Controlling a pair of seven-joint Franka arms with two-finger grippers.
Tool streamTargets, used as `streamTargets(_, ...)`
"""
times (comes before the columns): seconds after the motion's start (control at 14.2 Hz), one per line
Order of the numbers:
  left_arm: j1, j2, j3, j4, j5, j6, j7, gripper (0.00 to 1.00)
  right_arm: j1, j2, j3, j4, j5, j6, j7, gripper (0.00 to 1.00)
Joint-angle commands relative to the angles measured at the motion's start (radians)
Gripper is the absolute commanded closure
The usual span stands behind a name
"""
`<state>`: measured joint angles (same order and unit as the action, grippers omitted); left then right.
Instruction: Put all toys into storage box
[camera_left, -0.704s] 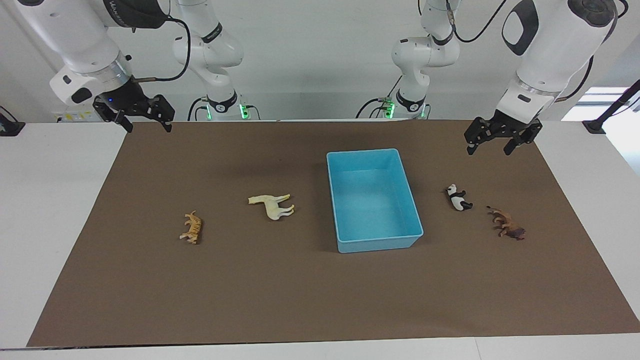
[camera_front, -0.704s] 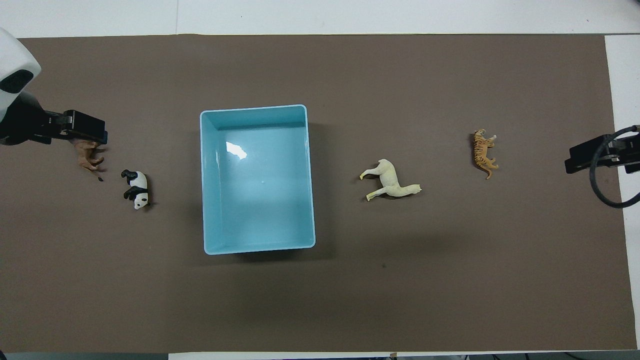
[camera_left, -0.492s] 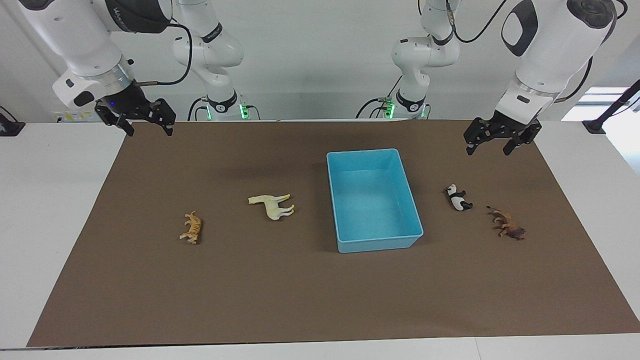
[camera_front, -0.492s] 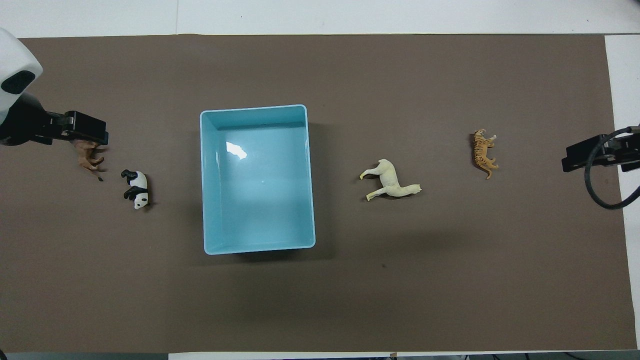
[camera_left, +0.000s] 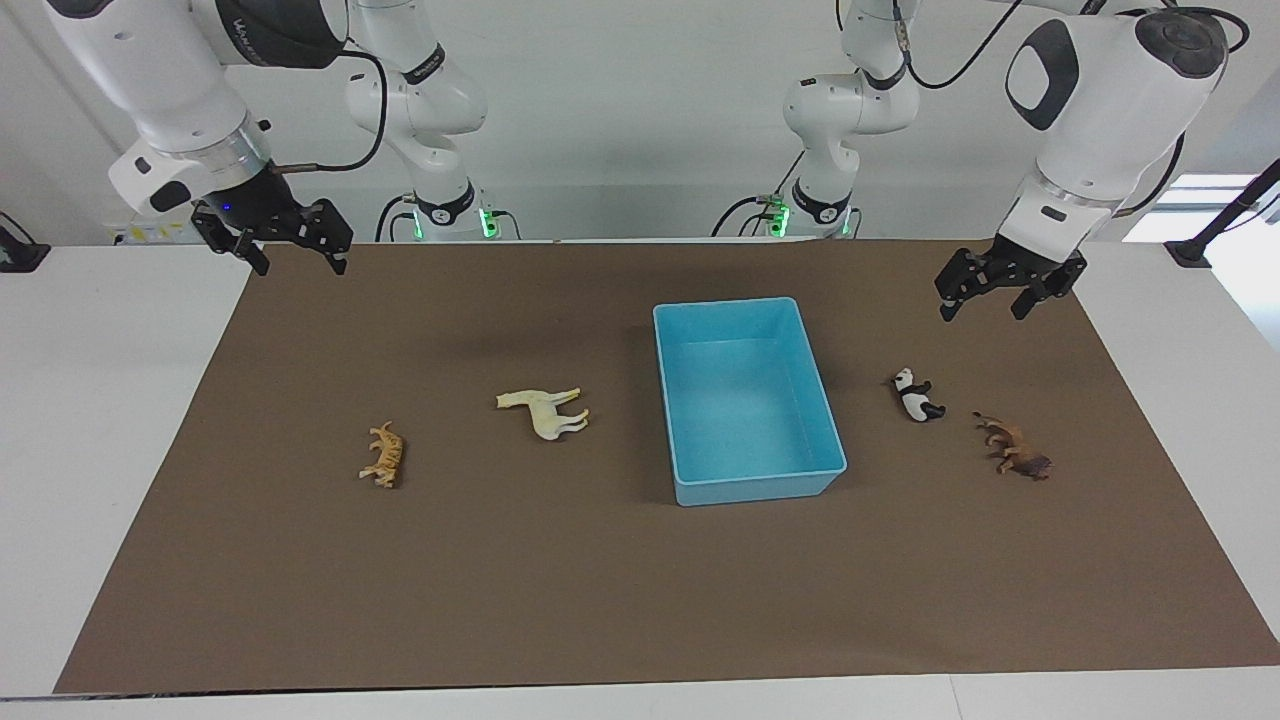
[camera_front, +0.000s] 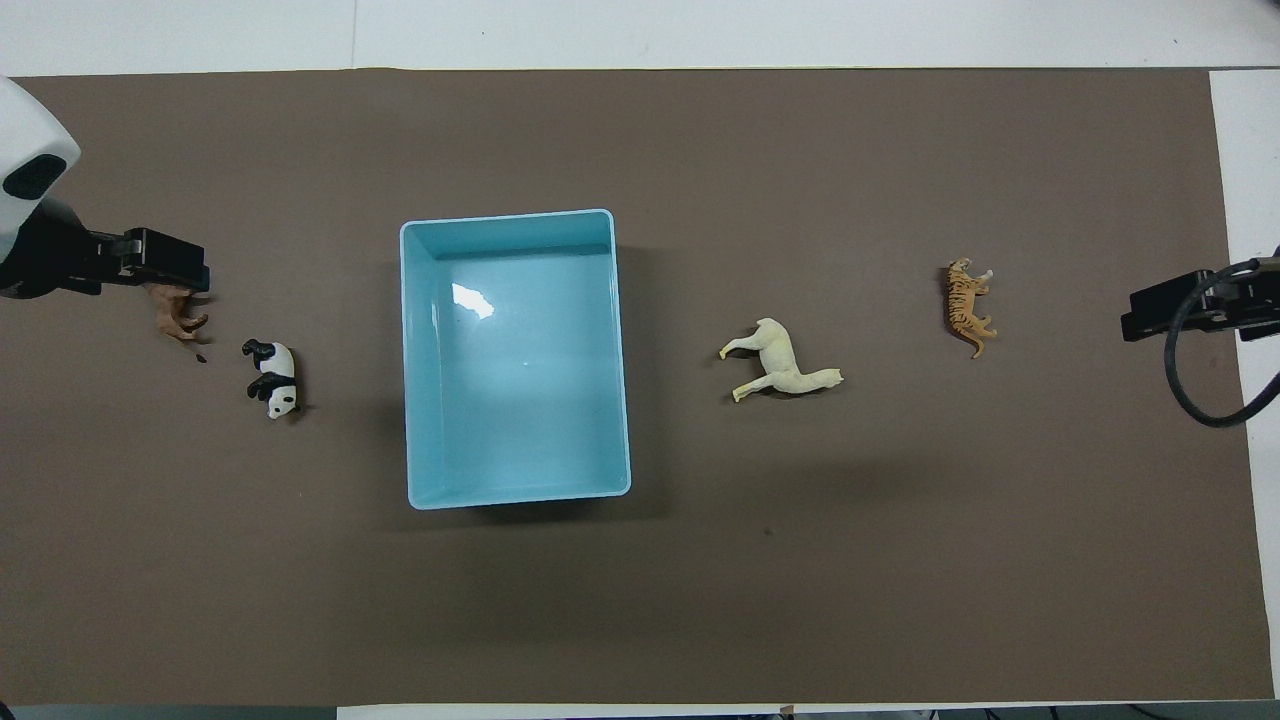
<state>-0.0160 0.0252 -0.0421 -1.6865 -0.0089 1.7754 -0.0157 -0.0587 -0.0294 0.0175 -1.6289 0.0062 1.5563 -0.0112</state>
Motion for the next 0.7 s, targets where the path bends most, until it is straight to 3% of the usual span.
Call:
streamTargets(0.0,0.046,-0.105,0.001,-0.218,-0.003,0.192,-0.004,0.0,-0.013,-0.001,0.012,-0.054,-0.006,0.12,-0.021,0.0)
streamTargets(0.28,0.094,-0.07,0.001,-0.333,-0.003,0.312,-0.113,0.0,0.063,0.126,0.015,-0.052,0.003,0.301,0.0,0.0)
streamTargets(0.49,0.108,-0.065,0.001,-0.502,-0.003,0.543,-0.129,0.0,0.152,0.222,0.018,-0.051,0.011,0.448,0.007,0.0)
streamTargets(0.63,0.108,-0.038,-0.001,-0.583,-0.003,0.623,-0.129,0.0,0.201,0.278,0.018,-0.048,0.011,0.533,0.043,0.0)
